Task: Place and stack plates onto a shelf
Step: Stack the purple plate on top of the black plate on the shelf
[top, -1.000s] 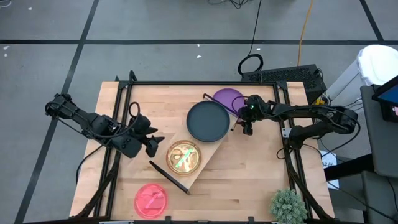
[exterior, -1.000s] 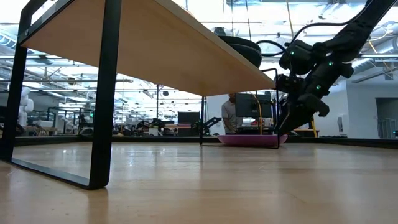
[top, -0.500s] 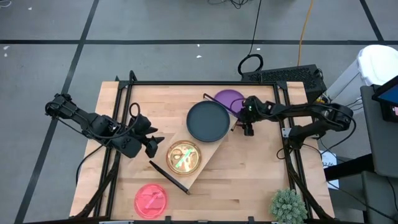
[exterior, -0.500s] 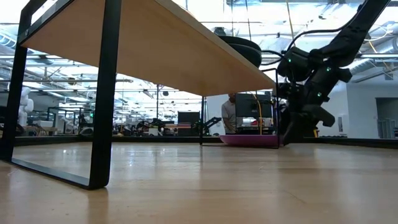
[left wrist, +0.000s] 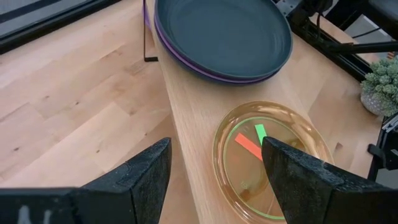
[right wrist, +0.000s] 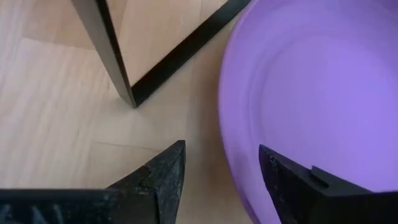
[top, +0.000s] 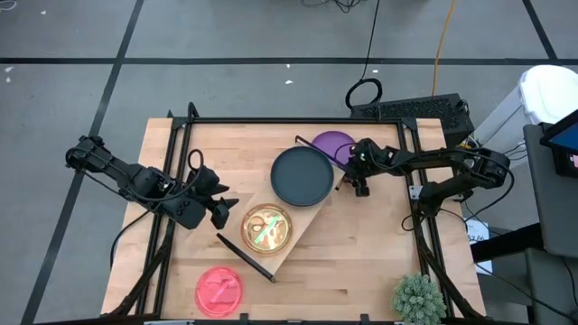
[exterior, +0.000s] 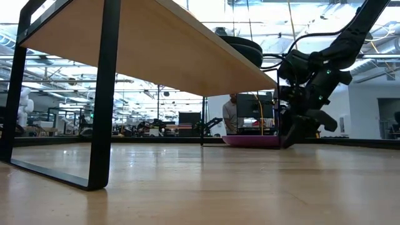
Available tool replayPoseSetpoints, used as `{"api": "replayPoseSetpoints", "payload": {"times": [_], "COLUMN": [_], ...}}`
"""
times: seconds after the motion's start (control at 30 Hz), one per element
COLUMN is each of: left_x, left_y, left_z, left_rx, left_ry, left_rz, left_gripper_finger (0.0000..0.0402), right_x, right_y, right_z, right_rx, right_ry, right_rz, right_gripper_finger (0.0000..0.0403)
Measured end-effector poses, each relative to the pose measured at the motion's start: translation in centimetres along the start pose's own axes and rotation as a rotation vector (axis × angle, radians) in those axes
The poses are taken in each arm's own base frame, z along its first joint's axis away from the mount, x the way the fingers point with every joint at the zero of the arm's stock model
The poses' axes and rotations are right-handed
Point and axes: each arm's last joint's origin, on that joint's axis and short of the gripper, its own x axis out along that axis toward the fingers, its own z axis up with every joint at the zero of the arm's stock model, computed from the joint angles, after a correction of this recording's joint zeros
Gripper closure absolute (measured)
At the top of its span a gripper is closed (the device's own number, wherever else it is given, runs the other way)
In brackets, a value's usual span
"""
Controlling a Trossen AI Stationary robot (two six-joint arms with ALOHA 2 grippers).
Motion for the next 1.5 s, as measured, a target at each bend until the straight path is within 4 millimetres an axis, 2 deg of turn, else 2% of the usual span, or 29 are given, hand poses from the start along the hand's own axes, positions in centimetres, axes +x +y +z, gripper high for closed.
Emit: {"api": "replayPoseSetpoints", "payload": {"times": [0.13,0.4,0.57,0.7,0.9,1.2,1.5], "left_x": [0.0,0.0,0.0,0.0,0.0,0.3,0.5], "left_y": [0.0,0.0,0.0,0.0,0.0,0.3,0.4], "left_z": [0.0,0.0,0.0,0.0,0.0,0.4,0.6], "left_rx": [0.006,0.016,0.029,0.044,0.089,0.107,0.101], "left_ry": [0.0,0.0,0.0,-0.002,-0.006,-0.013,-0.016], "left_rz": [0.0,0.0,0.0,0.002,0.006,0.027,0.034], "left_gripper_finger": [0.0147,0.0147,0.0147,0.0147,0.0147,0.0147,0.0147], "right_x": [0.0,-0.2,-0.7,-2.1,-5.2,-11.8,-19.0], "right_y": [-0.1,-0.2,-0.5,-0.7,-0.3,0.6,0.7], "right_z": [-0.1,0.0,0.1,0.7,1.9,5.0,10.2], "right_rx": [-0.044,-0.049,-0.056,-0.02,0.065,0.212,0.294], "right_ry": [0.026,0.038,0.072,0.037,-0.044,-0.164,-0.238], "right_rz": [-0.034,-0.065,-0.153,-0.217,-0.331,-0.411,-0.503], "right_gripper_finger": [0.0258,0.0387,0.039,0.0398,0.04,0.0401,0.0402]}}
